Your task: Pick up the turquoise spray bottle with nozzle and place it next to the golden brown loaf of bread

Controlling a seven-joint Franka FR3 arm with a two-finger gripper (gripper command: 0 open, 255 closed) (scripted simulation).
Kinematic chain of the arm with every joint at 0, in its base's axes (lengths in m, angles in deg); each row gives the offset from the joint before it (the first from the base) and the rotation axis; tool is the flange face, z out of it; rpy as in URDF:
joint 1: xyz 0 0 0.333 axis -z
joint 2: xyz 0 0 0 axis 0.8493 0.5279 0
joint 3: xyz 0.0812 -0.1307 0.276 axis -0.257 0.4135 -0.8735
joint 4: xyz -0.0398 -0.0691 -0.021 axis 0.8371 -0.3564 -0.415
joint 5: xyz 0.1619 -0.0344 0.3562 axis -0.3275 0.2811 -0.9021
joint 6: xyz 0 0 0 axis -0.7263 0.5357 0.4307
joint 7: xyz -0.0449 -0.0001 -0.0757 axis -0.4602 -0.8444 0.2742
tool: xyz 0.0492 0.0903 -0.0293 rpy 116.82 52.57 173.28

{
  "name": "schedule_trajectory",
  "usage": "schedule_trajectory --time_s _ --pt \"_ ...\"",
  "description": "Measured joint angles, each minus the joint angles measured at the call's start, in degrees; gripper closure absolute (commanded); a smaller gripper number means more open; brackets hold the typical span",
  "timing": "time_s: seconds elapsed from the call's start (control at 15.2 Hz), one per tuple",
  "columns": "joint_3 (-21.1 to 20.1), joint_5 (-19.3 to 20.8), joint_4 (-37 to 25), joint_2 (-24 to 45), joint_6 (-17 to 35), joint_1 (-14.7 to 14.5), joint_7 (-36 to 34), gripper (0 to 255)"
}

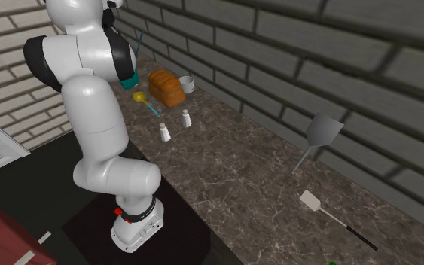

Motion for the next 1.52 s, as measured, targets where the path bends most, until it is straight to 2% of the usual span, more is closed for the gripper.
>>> schedule_trajectory --time_s 0.73,1.52 --pt "0.30 -1.20 11.96 -2.55 9.67 1.40 0.50 255" --pt "0.55 -1.11 21.10 -2.59 18.76 1.85 0.34 255"
